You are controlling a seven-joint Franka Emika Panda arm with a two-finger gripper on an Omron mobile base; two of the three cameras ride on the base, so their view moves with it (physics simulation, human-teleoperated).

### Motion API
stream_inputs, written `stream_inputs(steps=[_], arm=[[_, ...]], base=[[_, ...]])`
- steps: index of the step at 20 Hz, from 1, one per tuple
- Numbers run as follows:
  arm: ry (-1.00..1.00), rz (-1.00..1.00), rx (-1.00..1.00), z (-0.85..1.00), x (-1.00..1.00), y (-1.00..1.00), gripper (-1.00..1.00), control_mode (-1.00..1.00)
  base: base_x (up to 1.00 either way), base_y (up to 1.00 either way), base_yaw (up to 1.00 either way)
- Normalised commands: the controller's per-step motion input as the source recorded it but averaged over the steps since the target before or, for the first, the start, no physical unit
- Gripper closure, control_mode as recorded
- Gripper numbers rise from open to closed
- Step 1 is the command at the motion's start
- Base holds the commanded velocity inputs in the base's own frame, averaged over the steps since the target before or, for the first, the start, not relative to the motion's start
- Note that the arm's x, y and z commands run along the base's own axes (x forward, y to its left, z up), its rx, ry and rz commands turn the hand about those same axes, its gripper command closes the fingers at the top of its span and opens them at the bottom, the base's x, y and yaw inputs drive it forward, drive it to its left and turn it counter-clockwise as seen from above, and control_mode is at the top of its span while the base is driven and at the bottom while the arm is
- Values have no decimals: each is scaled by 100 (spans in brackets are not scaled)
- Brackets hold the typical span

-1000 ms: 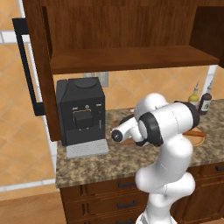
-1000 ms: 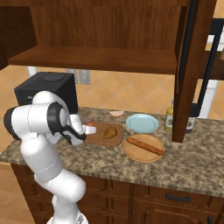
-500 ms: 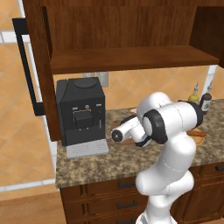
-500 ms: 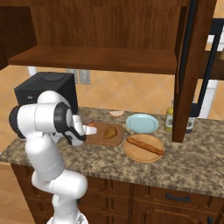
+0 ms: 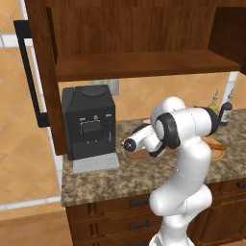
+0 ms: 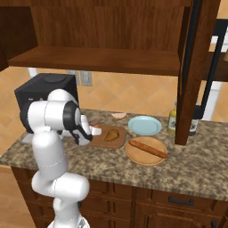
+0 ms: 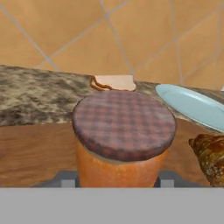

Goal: From the different types of pastries on the counter, select a croissant and place it on the cutting board. Then retrieve a jar of jam from the cabinet and place it alongside the croissant on the cutting board.

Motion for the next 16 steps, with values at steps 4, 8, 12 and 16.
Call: stream_inputs(steps=[4,8,12,16], arm=[[-1,0,0,-62,15,0,100,-100],[-8,0,0,-71,-17,-4,100,-100],[-9,0,0,-74,-15,-1,-100,-100],[-8,0,0,-70,-17,-6,-100,-100]], base=[[0,0,0],[0,0,0],[0,0,0],[0,0,0]])
